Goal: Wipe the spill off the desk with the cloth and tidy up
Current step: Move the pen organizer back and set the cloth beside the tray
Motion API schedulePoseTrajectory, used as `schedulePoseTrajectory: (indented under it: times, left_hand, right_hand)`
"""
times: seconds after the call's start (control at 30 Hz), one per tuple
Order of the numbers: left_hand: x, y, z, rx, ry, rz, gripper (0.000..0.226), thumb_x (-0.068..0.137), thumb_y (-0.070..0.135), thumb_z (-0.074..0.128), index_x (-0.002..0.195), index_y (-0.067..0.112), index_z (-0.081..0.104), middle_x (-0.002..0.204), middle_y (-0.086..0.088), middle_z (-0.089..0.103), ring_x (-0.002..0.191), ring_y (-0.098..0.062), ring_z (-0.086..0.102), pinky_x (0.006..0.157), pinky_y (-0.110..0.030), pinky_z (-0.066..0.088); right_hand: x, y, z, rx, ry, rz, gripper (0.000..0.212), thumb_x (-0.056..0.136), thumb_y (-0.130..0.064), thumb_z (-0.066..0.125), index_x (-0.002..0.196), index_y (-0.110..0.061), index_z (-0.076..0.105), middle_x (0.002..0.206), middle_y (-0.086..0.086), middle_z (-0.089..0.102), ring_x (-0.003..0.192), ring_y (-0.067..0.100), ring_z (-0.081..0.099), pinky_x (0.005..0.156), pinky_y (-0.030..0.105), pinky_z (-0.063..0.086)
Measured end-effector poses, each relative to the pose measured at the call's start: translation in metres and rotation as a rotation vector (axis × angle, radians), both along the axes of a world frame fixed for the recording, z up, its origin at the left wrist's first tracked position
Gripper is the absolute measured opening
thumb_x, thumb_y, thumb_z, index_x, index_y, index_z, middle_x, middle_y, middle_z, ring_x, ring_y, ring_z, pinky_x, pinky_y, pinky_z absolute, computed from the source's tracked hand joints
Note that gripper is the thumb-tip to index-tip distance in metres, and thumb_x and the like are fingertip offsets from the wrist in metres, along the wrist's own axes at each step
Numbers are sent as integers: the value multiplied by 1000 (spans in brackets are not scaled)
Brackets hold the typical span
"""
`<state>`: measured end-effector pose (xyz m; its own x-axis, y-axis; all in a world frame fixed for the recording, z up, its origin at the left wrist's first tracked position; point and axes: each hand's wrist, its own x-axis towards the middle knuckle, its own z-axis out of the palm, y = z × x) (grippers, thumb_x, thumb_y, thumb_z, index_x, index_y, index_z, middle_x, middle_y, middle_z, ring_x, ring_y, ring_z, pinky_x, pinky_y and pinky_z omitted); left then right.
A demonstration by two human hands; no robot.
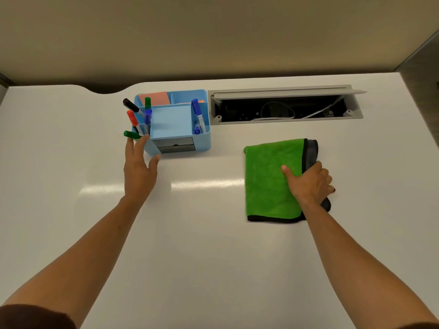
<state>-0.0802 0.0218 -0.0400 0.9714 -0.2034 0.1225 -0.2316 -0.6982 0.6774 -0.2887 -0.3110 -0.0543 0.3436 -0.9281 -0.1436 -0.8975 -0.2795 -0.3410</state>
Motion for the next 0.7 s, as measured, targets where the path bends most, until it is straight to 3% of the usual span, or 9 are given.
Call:
schedulePoseTrajectory:
  times: [0.13,0.3,0.5,0.7]
  left_hand:
    - [17,-14,8,24,26,38,51,92,29,65,137,19,45,140,-17,46,128,-31,46,105,-42,40]
    - [39,-24,16,32,53,73,36,92,29,64,120,8,54,127,-19,51,116,-33,50,98,-41,44]
    - [59,-34,17,-1,57,78,35,91,28,65,119,9,56,128,-18,53,117,-32,50,96,-35,43]
    - [81,-43,23,1,69,74,38,91,28,66,120,6,57,128,-18,55,117,-32,52,97,-35,43]
  right_hand:
    - [1,-3,1,94,-139,28,59,81,-52,69,116,-8,52,117,16,63,110,39,57,91,49,45]
    - [-6,-21,10,238,-486,167,26,85,-38,70,102,-21,59,90,-8,64,88,23,63,66,26,44]
    - [0,-75,40,299,-758,209,21,87,-35,69,100,-19,63,87,-6,68,77,6,63,72,30,52]
    - [-3,-128,46,405,-772,116,27,93,-33,63,112,-14,66,91,-14,72,83,8,69,79,33,59]
